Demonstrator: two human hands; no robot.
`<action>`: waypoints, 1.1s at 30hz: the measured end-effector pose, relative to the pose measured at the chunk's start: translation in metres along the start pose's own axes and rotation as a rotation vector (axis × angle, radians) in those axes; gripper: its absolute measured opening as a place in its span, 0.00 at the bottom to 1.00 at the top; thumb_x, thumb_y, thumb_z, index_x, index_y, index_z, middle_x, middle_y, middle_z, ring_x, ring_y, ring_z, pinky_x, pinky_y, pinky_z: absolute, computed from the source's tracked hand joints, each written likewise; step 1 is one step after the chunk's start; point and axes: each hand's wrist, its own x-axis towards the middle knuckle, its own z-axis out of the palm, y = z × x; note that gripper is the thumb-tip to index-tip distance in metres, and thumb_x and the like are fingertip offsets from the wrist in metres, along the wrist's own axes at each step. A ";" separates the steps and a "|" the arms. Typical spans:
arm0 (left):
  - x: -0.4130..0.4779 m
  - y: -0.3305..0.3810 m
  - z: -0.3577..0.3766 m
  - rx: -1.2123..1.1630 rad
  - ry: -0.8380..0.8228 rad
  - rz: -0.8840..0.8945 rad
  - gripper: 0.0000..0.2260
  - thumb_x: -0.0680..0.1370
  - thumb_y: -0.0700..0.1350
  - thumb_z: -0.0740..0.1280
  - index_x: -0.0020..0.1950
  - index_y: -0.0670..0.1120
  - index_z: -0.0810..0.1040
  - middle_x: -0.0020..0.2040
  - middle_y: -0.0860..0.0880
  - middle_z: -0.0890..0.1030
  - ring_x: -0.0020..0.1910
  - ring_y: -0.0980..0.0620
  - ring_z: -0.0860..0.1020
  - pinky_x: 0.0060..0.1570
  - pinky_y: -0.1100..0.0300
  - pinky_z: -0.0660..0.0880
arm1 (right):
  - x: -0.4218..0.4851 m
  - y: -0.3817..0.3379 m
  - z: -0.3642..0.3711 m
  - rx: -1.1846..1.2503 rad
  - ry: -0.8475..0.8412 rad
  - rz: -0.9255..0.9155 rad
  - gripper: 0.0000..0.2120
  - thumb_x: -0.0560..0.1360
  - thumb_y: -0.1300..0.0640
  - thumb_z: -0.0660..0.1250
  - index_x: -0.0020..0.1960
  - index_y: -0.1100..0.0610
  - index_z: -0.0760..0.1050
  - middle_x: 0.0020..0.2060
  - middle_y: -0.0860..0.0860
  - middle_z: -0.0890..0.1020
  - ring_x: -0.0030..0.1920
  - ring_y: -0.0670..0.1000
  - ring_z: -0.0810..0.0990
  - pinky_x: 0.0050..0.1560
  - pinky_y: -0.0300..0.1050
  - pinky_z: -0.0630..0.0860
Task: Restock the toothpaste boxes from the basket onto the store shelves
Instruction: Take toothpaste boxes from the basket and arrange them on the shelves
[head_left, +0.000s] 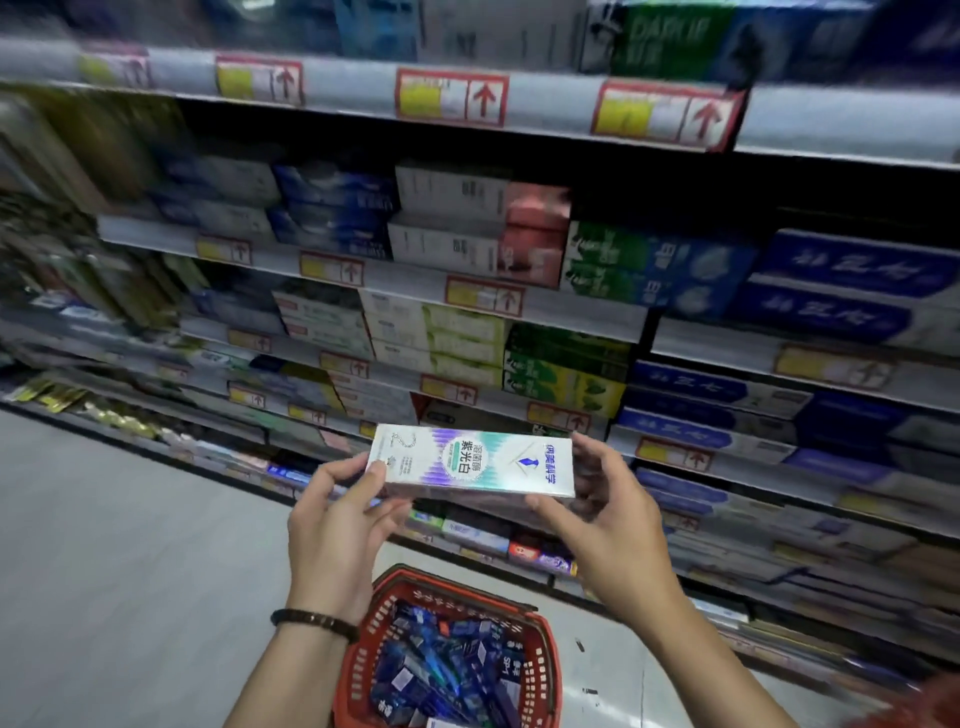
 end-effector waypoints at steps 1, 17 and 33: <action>-0.005 0.006 0.005 -0.012 -0.017 0.007 0.05 0.83 0.39 0.70 0.57 0.45 0.79 0.55 0.39 0.87 0.52 0.37 0.86 0.56 0.44 0.81 | 0.000 -0.006 -0.006 0.024 0.016 -0.002 0.37 0.70 0.46 0.82 0.75 0.41 0.70 0.61 0.37 0.83 0.61 0.39 0.81 0.59 0.46 0.83; -0.059 0.060 0.074 -0.151 -0.336 0.041 0.07 0.83 0.36 0.68 0.59 0.44 0.79 0.52 0.40 0.88 0.50 0.42 0.86 0.48 0.47 0.82 | -0.045 -0.071 -0.085 0.270 0.327 -0.027 0.35 0.71 0.62 0.83 0.72 0.41 0.76 0.60 0.45 0.86 0.59 0.49 0.86 0.60 0.50 0.84; -0.112 0.068 0.139 -0.174 -0.693 -0.021 0.11 0.79 0.30 0.69 0.60 0.38 0.79 0.50 0.34 0.86 0.50 0.34 0.84 0.43 0.52 0.85 | -0.139 -0.092 -0.138 0.313 0.701 -0.053 0.36 0.67 0.69 0.83 0.71 0.49 0.78 0.59 0.49 0.87 0.58 0.52 0.87 0.53 0.43 0.84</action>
